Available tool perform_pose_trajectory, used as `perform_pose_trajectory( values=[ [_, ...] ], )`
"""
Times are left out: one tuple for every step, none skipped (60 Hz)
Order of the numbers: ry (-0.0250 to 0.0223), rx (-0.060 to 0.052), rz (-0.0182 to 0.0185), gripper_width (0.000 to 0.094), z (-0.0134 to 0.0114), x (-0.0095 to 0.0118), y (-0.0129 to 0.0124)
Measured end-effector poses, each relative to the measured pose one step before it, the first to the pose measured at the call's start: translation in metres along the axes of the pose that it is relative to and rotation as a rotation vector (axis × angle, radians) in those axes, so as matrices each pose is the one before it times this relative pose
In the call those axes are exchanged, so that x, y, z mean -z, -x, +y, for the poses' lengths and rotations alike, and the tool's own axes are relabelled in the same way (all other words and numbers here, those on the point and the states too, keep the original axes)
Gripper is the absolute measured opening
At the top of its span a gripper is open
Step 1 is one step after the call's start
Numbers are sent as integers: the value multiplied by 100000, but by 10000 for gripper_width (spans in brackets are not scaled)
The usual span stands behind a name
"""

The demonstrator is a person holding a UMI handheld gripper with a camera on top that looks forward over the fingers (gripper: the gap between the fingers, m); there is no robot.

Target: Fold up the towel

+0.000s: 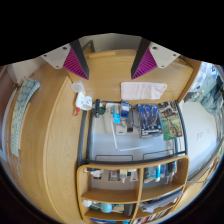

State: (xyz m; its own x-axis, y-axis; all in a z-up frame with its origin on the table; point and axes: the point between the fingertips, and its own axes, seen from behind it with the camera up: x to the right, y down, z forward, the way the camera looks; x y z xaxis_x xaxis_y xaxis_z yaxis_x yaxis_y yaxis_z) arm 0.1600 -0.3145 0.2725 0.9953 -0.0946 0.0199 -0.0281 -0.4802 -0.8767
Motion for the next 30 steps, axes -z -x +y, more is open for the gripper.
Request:
perform_pose_trajectory(
  values=[
    [13,368,526,855,330,388,719],
    [311,435,-285,855,139,-262,407],
    [237,298,-235,856,181,-440,560],
    [246,258,-359,855,165,-439,522],
    [140,259,-493,856,147,-476,547],
    [133,320,-597,857,187,-537,579],
    [211,282,-664,857,232,-567,582],
    [210,149,-685,856,244,-568,665],
    [145,218,-898,858,231,-584,670],
    [527,584,-1680,858,78,116,-220],
    [-206,141,-882,857,314,-1509,1332],
    [287,303,-1044,855,285,-816,871],
    [530,352,-1019,856,312,-836,795],
    [613,372,-906,857,317,-803,788],
    [610,512,-871,858,314,-836,803],
    [707,563,-828,856,342,-845,821],
    [852,625,-771,854,339,-830,807],
    [1012,531,-732,858,356,-853,836],
    [1057,431,-650,856,318,-896,840],
    [1014,244,-682,856,301,-912,851],
    [971,140,-777,856,257,-888,902],
    [1054,137,-901,856,222,-931,932],
    [1193,460,-1622,855,78,-1024,657],
    [776,-46,-305,853,289,-916,1258],
    [967,422,-1491,853,-10,-993,654],
    [630,151,-791,852,58,-983,932],
    [569,203,-811,853,8,-1007,926],
    [513,264,-826,853,-55,-1012,933],
    [489,298,-844,855,-50,-1008,904],
    [537,223,-800,855,-103,-1028,890]
  ],
)
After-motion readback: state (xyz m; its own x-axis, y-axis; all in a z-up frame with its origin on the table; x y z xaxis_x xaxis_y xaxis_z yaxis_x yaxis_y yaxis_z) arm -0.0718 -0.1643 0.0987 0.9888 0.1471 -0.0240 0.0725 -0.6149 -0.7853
